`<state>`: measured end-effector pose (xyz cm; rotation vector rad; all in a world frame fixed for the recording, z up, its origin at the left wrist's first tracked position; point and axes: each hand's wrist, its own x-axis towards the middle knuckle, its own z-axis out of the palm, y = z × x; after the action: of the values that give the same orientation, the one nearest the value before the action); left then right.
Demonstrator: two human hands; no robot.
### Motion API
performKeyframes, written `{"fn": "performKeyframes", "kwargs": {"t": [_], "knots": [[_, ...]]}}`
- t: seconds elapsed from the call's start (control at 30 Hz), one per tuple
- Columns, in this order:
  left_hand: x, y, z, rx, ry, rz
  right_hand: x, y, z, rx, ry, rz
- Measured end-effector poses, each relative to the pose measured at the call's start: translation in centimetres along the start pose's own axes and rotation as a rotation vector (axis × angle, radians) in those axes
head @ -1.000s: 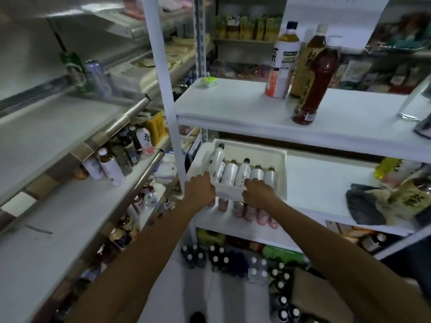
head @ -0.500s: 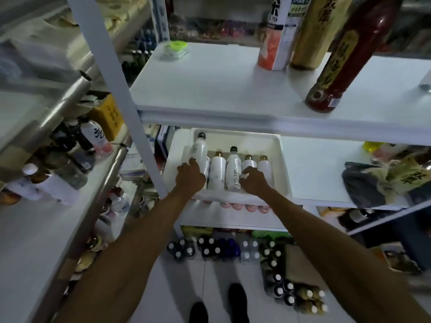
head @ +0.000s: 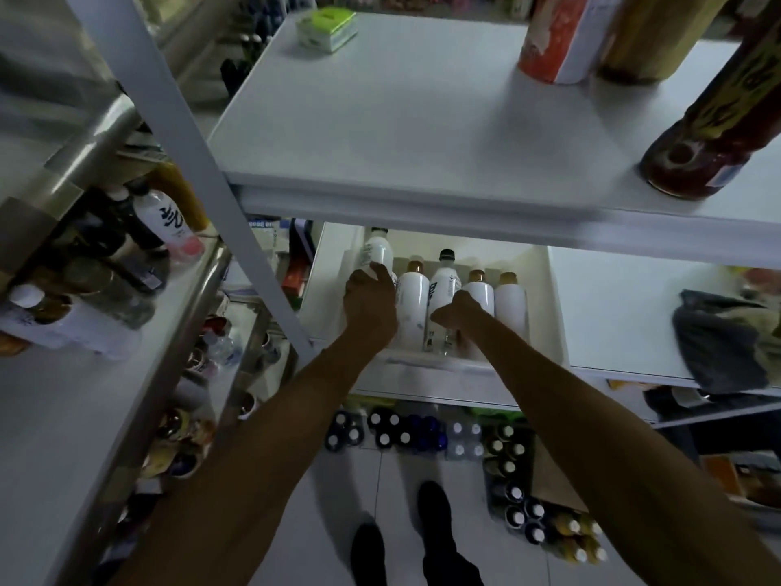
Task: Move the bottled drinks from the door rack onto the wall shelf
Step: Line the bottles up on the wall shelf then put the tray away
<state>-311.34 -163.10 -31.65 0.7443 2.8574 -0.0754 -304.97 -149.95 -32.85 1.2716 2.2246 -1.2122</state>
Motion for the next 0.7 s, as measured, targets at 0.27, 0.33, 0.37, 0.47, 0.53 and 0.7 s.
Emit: {"fn": "performKeyframes", "kwargs": {"t": [0.27,0.33,0.37,0.47,0.53,0.7], "knots": [[1.0,0.2,0.3,-0.288,-0.098,-0.077,0.9,1.9,2.5,0.029,0.008,0.006],[1.5,-0.5,0.1,-0.372,-0.131,-0.064,0.9,2.1,2.4,0.065,0.025,-0.024],[1.6,-0.8,-0.2,-0.438,-0.145,-0.068,0.8,2.1,2.1,0.094,0.028,-0.026],[1.6,-1.1,-1.4,-0.642,-0.167,-0.139,0.6,2.1,1.4,0.144,0.042,-0.033],[1.3,-1.0,-2.2,-0.818,-0.204,-0.231,0.0,1.8,1.0,0.185,0.032,-0.025],[-0.1,-0.7,-4.2,-1.272,-0.350,-0.372,-2.2,0.2,-2.2,0.328,0.027,-0.012]]}}
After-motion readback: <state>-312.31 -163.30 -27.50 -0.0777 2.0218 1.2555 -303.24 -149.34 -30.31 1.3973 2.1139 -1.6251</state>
